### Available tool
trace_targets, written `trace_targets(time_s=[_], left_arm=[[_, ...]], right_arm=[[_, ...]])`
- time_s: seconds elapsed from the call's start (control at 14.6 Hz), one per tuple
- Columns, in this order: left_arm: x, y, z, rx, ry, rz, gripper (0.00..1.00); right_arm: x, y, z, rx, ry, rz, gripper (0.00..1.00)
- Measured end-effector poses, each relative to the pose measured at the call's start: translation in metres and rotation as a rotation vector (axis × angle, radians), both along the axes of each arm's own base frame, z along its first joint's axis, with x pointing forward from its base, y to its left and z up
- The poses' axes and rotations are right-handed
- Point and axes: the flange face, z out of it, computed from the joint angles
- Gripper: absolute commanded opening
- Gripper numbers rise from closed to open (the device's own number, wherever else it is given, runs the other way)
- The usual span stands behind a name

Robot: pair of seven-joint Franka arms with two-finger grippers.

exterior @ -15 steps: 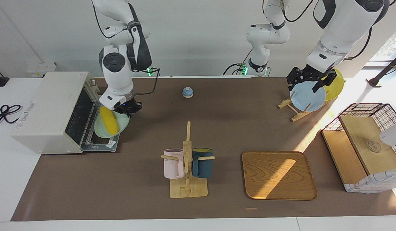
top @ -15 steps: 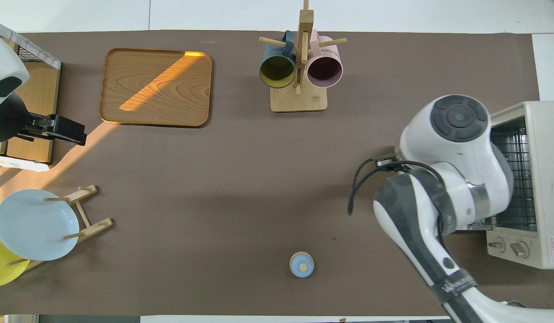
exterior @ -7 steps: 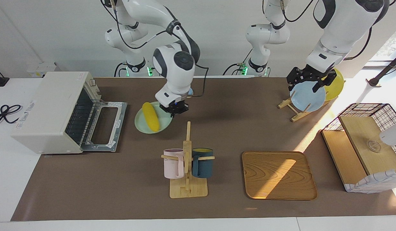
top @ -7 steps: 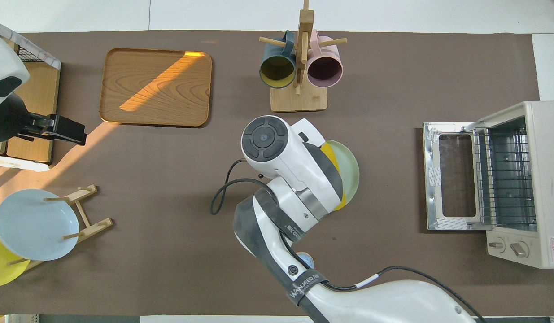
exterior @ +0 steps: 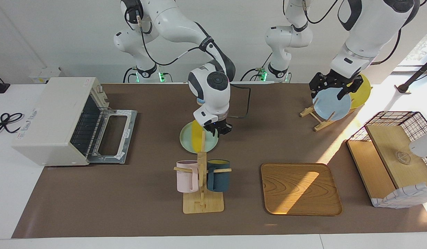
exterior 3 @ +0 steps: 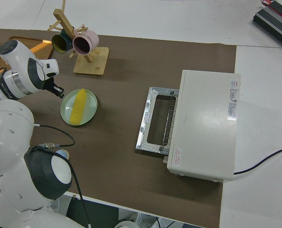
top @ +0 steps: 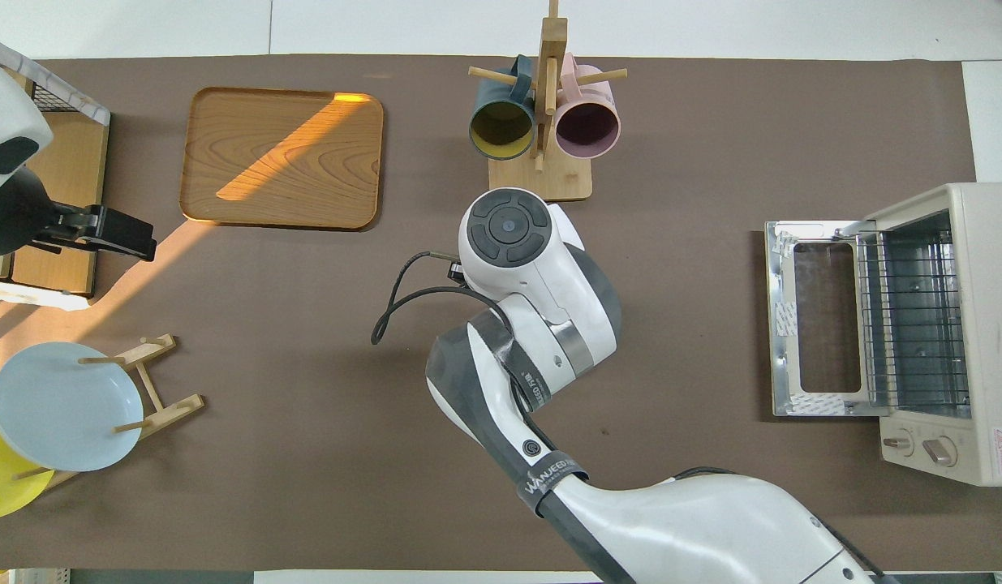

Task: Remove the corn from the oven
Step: 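Pull the green plate out and carry it toward the table center, then lower the plate with the right gripper while the left gripper reaches the corn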

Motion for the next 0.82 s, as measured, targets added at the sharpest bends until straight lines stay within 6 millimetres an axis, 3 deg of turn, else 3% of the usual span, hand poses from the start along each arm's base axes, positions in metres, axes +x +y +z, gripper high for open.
trace_targets(time_s=[0.07,0.2,0.27,0.41,0.61,0.82], left_arm=[[0.000,0.000,0.000,0.000,-0.001,0.000,1.00],[0.001,-0.002,0.000,-0.001,-0.009,-0.003,1.00],[0.001,-0.004,-0.001,-0.002,-0.013,-0.006,1.00],[0.000,-0.017,-0.007,-0.005,-0.015,-0.014,1.00],[-0.007,-0.057,-0.024,-0.016,-0.003,-0.030,1.00],[-0.021,-0.115,-0.047,-0.033,-0.014,0.006,1.00]], right_arm=[[0.001,0.001,0.002,0.003,-0.010,0.007,0.36],[0.004,-0.005,0.003,-0.024,-0.016,0.058,0.04],[0.008,-0.018,0.005,-0.053,-0.005,0.076,0.00],[0.022,-0.057,0.017,-0.108,0.029,0.105,0.00],[0.030,-0.124,0.042,-0.179,0.079,0.155,0.00],[0.020,-0.190,0.017,-0.206,0.151,0.119,0.00]])
